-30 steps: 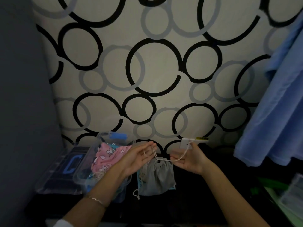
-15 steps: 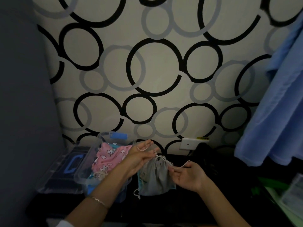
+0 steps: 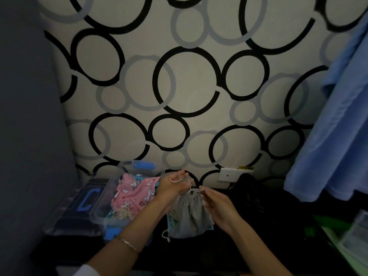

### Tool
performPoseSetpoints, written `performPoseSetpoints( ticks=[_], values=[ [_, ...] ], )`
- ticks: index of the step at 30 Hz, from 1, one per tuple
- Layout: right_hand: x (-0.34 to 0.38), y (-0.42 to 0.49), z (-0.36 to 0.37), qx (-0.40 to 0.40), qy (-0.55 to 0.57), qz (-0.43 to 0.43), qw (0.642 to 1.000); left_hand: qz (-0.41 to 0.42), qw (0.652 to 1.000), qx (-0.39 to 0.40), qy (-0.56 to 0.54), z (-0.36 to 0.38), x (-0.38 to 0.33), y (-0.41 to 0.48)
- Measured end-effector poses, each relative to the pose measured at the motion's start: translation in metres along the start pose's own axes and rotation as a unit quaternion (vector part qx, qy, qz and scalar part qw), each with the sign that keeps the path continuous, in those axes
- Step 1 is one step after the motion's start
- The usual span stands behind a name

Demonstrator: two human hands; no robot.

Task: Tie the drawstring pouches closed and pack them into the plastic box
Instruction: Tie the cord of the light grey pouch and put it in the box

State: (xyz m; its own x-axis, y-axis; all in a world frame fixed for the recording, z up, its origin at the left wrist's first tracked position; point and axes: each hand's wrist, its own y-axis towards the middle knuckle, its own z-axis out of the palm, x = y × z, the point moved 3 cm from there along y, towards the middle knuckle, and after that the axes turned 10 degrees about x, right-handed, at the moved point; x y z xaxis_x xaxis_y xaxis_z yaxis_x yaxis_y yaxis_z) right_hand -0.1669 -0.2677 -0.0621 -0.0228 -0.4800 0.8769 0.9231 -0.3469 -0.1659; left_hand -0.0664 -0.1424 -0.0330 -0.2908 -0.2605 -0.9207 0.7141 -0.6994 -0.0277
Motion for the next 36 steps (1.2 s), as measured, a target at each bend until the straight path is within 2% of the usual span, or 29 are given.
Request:
performPoseSetpoints(
  ticks=[3, 6, 10, 13, 16, 18, 21, 24, 27, 30, 36],
  values=[
    [0.012, 0.005, 0.012, 0.002, -0.012, -0.023, 1.0, -0.003, 1.0, 0.01, -0.029, 0.003, 0.001, 0.0],
    [0.019, 0.009, 0.02, 0.02, -0.013, -0.029, 0.999, -0.005, 1.0, 0.02, 0.0, 0.004, 0.0, -0.003],
    [0.025, 0.013, 0.013, -0.025, -0.118, -0.015, 0.993, -0.019, 1.0, 0.014, -0.014, -0.003, 0.003, -0.004],
    [0.029, 0.015, 0.006, -0.031, -0.256, -0.027, 0.966, -0.008, 1.0, 0.008, 0.022, -0.006, 0.007, -0.007],
    [0.031, 0.015, 0.01, 0.039, -0.406, -0.033, 0.913, 0.029, 0.994, 0.016, 0.1, 0.0, 0.003, -0.004],
    [0.033, 0.015, 0.013, 0.074, -0.447, -0.029, 0.891, 0.052, 0.984, 0.029, 0.168, 0.007, -0.005, 0.0],
    [0.037, 0.013, 0.018, 0.107, -0.438, -0.022, 0.892, 0.07, 0.972, 0.061, 0.217, 0.017, -0.013, 0.005],
    [0.037, 0.013, 0.016, 0.093, -0.449, -0.059, 0.887, 0.069, 0.964, 0.074, 0.245, 0.021, -0.015, 0.008],
    [0.035, 0.013, 0.014, 0.084, -0.419, -0.062, 0.902, 0.071, 0.946, 0.08, 0.305, 0.022, -0.006, 0.01],
    [0.033, 0.012, 0.016, 0.085, -0.396, -0.062, 0.912, 0.079, 0.919, 0.071, 0.379, 0.023, 0.007, 0.009],
    [0.03, 0.013, 0.016, 0.059, -0.352, -0.074, 0.931, 0.071, 0.916, 0.013, 0.395, 0.02, 0.018, 0.008]
  ],
)
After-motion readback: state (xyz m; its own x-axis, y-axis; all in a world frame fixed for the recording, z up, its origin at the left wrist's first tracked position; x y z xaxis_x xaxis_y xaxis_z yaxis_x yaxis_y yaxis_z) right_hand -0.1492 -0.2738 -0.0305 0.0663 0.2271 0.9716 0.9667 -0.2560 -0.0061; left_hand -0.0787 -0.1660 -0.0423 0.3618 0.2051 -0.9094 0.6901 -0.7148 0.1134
